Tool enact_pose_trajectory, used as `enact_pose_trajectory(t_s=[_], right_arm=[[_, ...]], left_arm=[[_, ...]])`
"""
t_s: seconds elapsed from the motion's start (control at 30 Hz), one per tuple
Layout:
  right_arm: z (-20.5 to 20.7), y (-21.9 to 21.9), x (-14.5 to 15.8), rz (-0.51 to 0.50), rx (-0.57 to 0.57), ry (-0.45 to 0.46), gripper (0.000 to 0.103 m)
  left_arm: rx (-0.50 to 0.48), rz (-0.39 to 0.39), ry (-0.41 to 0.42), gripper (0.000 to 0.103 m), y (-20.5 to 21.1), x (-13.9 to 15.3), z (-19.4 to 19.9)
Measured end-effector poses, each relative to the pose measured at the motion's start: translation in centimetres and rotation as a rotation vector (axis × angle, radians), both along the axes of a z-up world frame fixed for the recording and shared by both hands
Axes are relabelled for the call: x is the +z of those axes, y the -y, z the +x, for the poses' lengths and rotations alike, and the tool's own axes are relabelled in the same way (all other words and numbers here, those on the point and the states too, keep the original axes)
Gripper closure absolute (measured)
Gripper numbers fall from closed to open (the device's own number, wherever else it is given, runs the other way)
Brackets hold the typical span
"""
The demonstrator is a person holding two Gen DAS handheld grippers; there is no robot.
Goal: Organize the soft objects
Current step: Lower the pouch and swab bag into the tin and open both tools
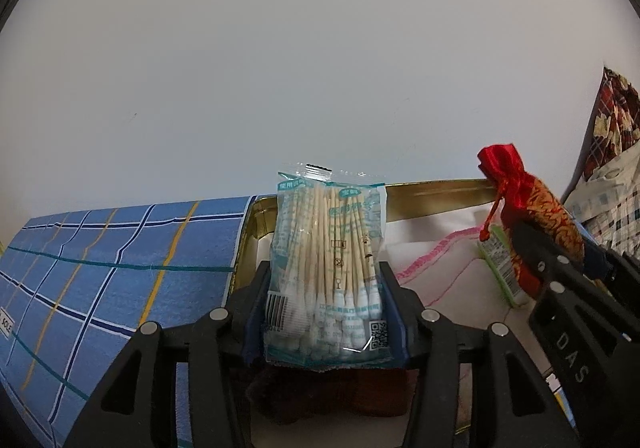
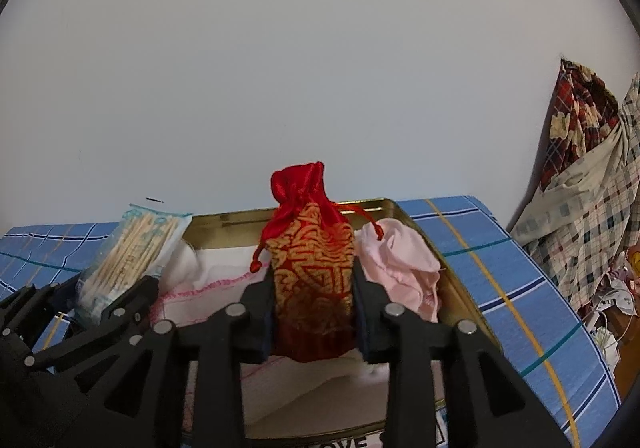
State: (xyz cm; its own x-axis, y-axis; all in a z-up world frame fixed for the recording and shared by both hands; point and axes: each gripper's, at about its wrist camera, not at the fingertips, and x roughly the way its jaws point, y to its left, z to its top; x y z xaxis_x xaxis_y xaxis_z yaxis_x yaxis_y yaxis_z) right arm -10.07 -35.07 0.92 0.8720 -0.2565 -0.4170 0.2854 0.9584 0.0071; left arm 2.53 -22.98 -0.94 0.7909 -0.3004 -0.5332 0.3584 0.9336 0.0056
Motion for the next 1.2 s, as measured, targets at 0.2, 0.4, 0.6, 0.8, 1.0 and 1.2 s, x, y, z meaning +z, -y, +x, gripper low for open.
enact_pose_trajectory(t_s=[0.2, 0.4, 0.6, 0.8, 1.0, 1.2], right_arm=[[-0.9, 0.3, 0.5, 0.024, -0.021, 0.047, 0.032], [-2.2, 0.4, 1.6, 0.017, -0.06, 0.137, 0.019], [-2.7, 0.7, 2.2, 0.015, -0.083, 0.175, 0.017], [-3.5, 1.5, 2.6, 0.029, -0.127, 0.212, 0.017], [-3.9, 1.2, 2.8, 0.009, -0.136, 0.24, 0.005], [-4.1, 0.9, 2.5, -0.007, -0.141, 0.264, 0.0]], left_arm=[[0.0, -0.016, 0.011, 0.02, -0.3, 0.4, -0.9], [0.004, -0.032, 0.063, 0.015, -0.3, 1.4, -2.1], [0.001, -0.043, 0.041, 0.015, -0.6, 1.2, -1.8], [-0.001, -0.05, 0.025, 0.015, -1.0, 0.9, -1.2], [0.0, -0.041, 0.032, 0.015, -1.0, 0.5, -1.0], [0.013, -0.051, 0.085, 0.015, -1.4, 0.6, -1.6]])
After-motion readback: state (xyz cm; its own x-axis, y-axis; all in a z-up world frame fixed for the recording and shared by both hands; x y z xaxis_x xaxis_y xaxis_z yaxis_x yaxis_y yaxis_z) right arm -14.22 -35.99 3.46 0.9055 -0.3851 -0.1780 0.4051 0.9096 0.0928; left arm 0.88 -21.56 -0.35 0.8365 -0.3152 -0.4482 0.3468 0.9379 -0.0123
